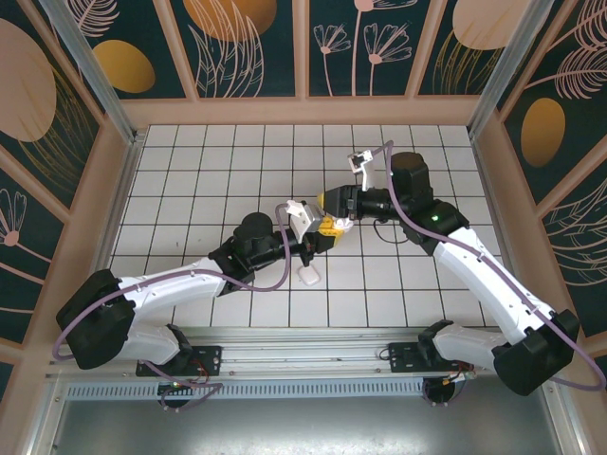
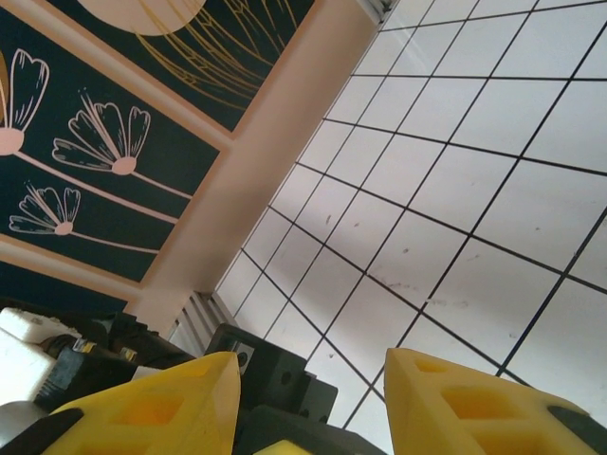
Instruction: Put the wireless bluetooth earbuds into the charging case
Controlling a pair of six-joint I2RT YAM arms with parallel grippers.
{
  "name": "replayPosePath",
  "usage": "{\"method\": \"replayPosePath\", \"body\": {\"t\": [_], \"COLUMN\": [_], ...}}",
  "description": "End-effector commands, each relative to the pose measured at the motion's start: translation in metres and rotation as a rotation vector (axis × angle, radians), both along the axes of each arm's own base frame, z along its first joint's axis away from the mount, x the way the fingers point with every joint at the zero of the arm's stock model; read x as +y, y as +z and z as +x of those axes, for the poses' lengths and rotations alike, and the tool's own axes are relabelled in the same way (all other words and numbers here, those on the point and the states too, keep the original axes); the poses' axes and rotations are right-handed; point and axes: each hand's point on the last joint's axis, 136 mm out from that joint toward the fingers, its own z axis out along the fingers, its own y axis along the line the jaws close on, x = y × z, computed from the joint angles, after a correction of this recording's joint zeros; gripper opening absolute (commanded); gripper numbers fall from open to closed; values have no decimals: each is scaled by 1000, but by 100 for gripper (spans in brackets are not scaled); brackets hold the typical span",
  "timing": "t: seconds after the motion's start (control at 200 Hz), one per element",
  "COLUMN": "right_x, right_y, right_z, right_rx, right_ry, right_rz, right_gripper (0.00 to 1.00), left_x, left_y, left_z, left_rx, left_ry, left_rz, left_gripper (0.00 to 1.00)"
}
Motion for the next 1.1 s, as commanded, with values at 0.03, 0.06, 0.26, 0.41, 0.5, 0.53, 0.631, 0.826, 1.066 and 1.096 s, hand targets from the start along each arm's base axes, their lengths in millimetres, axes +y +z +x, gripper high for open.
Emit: {"method": "replayPosePath", "body": {"t": [0.03, 0.06, 0.26, 0.41, 0.5, 0.53, 0.631, 0.826, 1.066, 1.096], "right_x": [2, 1, -2, -5, -7, -8, -11, -22, -33, -30], "right_y": [0, -1, -5, -6, -4, -3, -3, 7, -6, -9], "right_z": [-16, -16, -20, -23, -26, -28, -33, -43, -16, -15], "right_rx": [37, 38, 49, 57, 65, 69, 89, 69, 65, 77], "right_ry": [64, 65, 59, 54, 46, 45, 41, 6, -103, -88], "right_rz": [-11, -13, -31, -33, -27, -22, -14, 5, -67, -67], "right_gripper": [44, 45, 44, 44, 44, 44, 43, 43, 44, 44], "left_x": [-3, -3, 0, 4, 7, 9, 13, 16, 9, 9], "left_y": [26, 27, 26, 28, 28, 28, 28, 24, 25, 27], "left_z": [3, 3, 4, 5, 6, 7, 9, 10, -4, -5], "left_rx": [-58, -59, -52, -53, -52, -51, -45, -38, -58, -59], "left_ry": [6, 8, 18, 31, 39, 46, 56, 49, -51, -53], "left_rz": [-55, -57, -65, -74, -78, -82, -90, -92, -87, -89], "left_gripper": [0, 0, 0, 0, 0, 0, 0, 0, 0, 0]}}
